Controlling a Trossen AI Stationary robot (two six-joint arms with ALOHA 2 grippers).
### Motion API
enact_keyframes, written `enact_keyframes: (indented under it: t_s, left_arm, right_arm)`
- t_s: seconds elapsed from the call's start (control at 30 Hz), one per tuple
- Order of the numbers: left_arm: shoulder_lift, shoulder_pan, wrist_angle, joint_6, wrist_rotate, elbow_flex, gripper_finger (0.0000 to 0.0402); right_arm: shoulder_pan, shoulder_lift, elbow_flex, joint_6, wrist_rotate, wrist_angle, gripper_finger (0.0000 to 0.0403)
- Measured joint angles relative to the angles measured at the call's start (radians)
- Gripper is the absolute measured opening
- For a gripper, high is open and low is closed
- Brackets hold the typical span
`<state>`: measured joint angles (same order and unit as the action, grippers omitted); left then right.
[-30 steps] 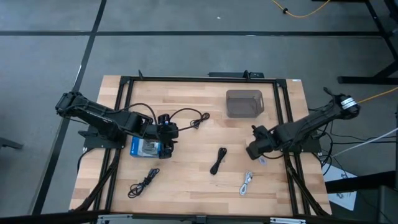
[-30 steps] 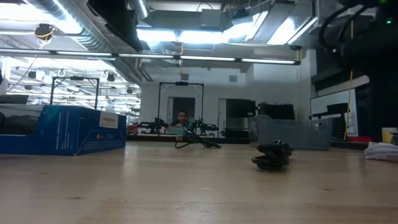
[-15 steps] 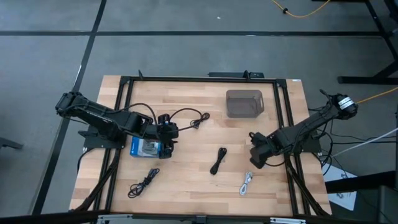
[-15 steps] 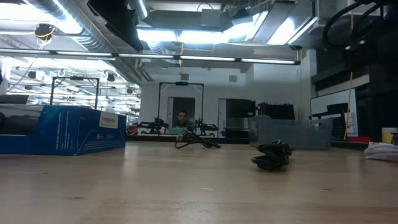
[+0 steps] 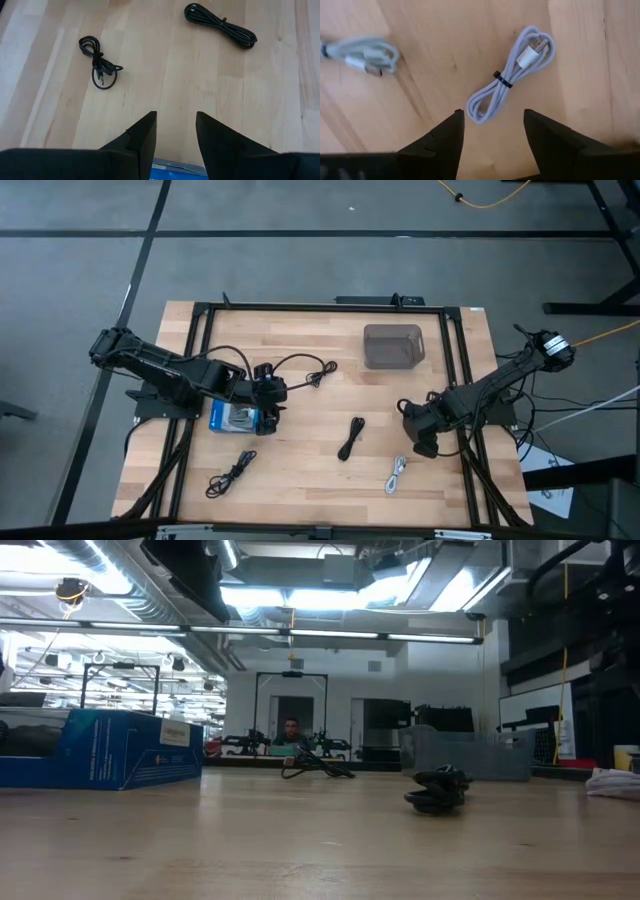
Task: Pick and place USB-C Cables
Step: Put the purple charger cable into the black bin
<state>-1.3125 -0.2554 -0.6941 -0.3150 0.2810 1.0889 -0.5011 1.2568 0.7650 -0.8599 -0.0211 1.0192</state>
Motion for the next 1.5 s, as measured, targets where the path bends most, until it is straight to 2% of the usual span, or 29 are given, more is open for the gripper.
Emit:
enact_keyframes:
  t_s: [0.13, 0.23, 0.43, 0.67, 1.0, 1.13, 1.3, 1.4, 1.5]
  left_arm:
    - [0.000, 0.000, 0.000, -0.023, 0.001, 0.000, 0.0130]
    - [0.000, -0.001, 0.000, -0.023, 0.024, 0.000, 0.0131]
    - [0.000, -0.001, 0.000, -0.023, 0.072, 0.000, 0.0131]
    - [0.000, 0.000, 0.000, -0.023, 0.075, 0.000, 0.0130]
    - [0.000, 0.000, 0.000, -0.023, 0.075, 0.000, 0.0131]
    - [0.000, 0.000, 0.000, -0.023, 0.075, 0.000, 0.0130]
    - [0.000, 0.000, 0.000, -0.022, 0.078, 0.000, 0.0131]
    - [0.000, 0.000, 0.000, -0.022, 0.087, 0.000, 0.0131]
    - [0.000, 0.000, 0.000, -0.022, 0.099, 0.000, 0.0131]
  right_arm:
    - [0.000, 0.000, 0.000, -0.212, 0.011, -0.025, 0.0209]
    - [0.000, 0.009, 0.000, -0.319, 0.083, -0.027, 0.0209]
    - [0.000, 0.072, 0.000, -0.336, 0.117, -0.029, 0.0209]
    - [0.000, 0.178, 0.000, -0.332, 0.106, -0.038, 0.0209]
    - [0.001, 0.328, 0.003, -0.370, 0.084, -0.149, 0.0206]
    - [0.003, 0.343, 0.011, -0.384, 0.052, -0.170, 0.0162]
    - [0.001, 0.347, 0.037, -0.383, 0.061, -0.186, 0.0040]
    - [0.005, 0.346, 0.065, -0.362, 0.148, -0.197, 0.0039]
    - [0.019, 0.347, 0.108, -0.336, 0.308, -0.113, 0.0039]
